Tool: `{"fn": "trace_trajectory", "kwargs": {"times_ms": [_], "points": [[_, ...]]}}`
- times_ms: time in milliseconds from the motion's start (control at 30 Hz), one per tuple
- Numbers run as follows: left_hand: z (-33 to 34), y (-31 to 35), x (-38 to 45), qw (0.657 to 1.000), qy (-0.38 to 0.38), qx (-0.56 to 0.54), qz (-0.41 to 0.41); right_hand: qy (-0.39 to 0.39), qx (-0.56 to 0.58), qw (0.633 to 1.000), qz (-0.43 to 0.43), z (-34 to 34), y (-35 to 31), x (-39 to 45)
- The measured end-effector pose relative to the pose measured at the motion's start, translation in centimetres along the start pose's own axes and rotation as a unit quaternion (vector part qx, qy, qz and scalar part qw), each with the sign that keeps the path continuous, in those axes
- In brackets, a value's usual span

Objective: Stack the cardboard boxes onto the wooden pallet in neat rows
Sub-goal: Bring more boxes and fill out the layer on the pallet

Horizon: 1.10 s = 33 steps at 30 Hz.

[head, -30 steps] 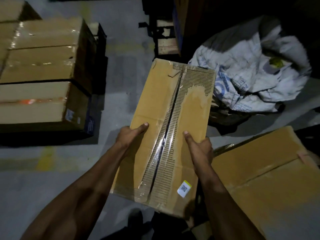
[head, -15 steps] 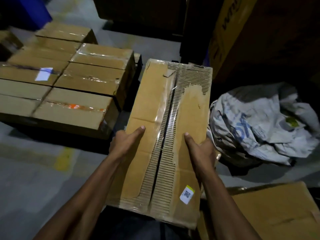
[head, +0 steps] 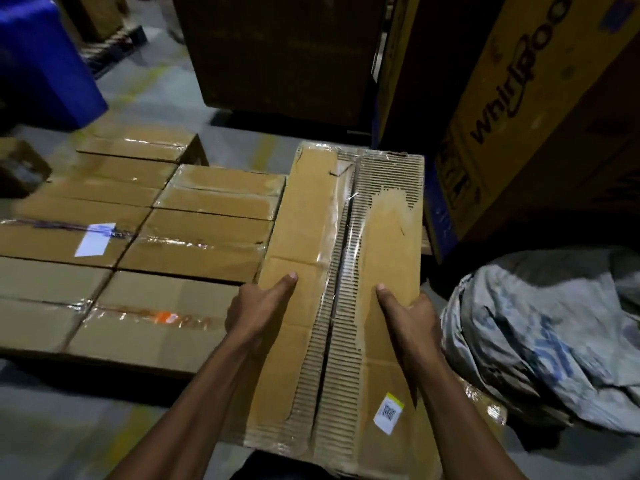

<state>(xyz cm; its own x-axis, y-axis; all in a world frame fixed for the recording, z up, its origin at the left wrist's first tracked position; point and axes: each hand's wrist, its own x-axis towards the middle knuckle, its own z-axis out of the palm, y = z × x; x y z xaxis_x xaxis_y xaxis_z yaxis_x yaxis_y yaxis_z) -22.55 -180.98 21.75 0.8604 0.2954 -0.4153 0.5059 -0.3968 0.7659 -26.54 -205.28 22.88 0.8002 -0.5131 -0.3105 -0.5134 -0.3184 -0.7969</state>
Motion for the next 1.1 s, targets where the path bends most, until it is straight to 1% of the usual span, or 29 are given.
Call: {"fn": "trace_trajectory", "kwargs": {"times_ms": [133, 333, 533, 600, 667, 833, 1033, 1100], "points": [[-0.9, 2.9, 5.1, 1.000, -0.012, -0.018, -0.003, 0.007, 0.002, 1.000, -0.008, 3.0, -3.7, 4.3], [0.5, 7.0, 13.8, 0.999, 0.003, -0.029, -0.015, -0.017, -0.001, 1.000, 0.001, 6.3, -8.4, 13.2], [4.2, 14.2, 24.2, 0.996, 0.063, -0.022, -0.050, -0.035, -0.013, 0.999, -0.016, 9.5, -14.6, 26.5], [4.9, 17.0, 27.3, 0.996, 0.064, -0.029, -0.059, -0.045, -0.029, 0.998, -0.032, 10.0, -17.6, 30.8], [5.1, 19.8, 30.1, 0.994, 0.069, -0.058, -0.061, -0.055, -0.037, 0.996, -0.052, 10.7, -20.8, 34.8], [4.4, 25.6, 36.4, 0.987, 0.095, -0.113, -0.057, -0.098, -0.045, 0.989, -0.102, 12.9, -28.6, 42.9], [4.3, 29.7, 46.7, 0.981, 0.119, -0.149, -0.036, -0.124, -0.111, 0.974, -0.152, 18.9, -36.8, 52.9], [3.8, 31.0, 50.4, 0.978, 0.132, -0.156, -0.042, -0.147, -0.131, 0.967, -0.165, 21.5, -39.5, 56.0]]}}
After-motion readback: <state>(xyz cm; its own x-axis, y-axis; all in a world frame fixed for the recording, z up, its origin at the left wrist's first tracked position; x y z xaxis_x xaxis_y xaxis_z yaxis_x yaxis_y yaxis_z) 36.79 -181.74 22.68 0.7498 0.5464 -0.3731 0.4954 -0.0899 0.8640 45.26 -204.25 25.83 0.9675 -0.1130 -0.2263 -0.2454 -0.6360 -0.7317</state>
